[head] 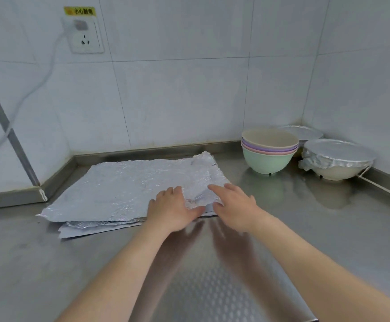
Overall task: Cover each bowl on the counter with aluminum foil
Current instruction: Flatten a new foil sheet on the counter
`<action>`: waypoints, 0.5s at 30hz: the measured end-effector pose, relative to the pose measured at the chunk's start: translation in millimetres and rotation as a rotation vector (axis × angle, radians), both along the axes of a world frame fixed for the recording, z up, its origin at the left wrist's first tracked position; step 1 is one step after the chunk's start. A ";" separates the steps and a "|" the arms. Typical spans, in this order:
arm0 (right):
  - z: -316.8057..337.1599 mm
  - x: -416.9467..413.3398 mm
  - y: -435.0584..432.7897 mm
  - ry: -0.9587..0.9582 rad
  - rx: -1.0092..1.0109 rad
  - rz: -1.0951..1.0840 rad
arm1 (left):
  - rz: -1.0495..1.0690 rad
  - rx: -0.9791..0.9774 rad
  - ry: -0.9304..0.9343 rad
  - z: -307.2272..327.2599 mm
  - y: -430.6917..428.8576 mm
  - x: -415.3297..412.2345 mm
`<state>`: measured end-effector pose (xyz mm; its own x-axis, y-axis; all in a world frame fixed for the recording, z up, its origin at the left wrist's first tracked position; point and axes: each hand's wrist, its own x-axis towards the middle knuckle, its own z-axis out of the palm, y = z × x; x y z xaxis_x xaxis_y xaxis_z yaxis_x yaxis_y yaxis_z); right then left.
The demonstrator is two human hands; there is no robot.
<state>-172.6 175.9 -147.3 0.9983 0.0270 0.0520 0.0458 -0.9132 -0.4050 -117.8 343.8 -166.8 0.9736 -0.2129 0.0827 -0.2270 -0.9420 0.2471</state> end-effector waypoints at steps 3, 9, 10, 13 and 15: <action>-7.4 6.5 8.6 0.032 -0.053 -0.045 | -0.057 0.006 0.014 -2.2 1.7 4.1; -13.6 18.6 7.6 -0.025 -0.100 -0.091 | -0.131 -0.124 -0.131 -1.8 13.5 10.8; -11.7 19.5 7.5 -0.017 -0.095 -0.091 | -0.120 -0.153 -0.175 -0.7 15.9 10.3; -8.4 21.4 6.9 0.011 -0.037 -0.098 | -0.039 -0.229 -0.397 12.1 26.7 10.7; -5.9 23.8 3.6 0.017 0.037 -0.108 | -0.025 -0.377 -0.563 31.6 32.4 9.0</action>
<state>-148.9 179.5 -153.2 0.9960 -0.0824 0.0337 -0.0593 -0.8967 -0.4387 -108.9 376.2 -135.2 0.7552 -0.0915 0.6491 -0.4376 -0.8076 0.3953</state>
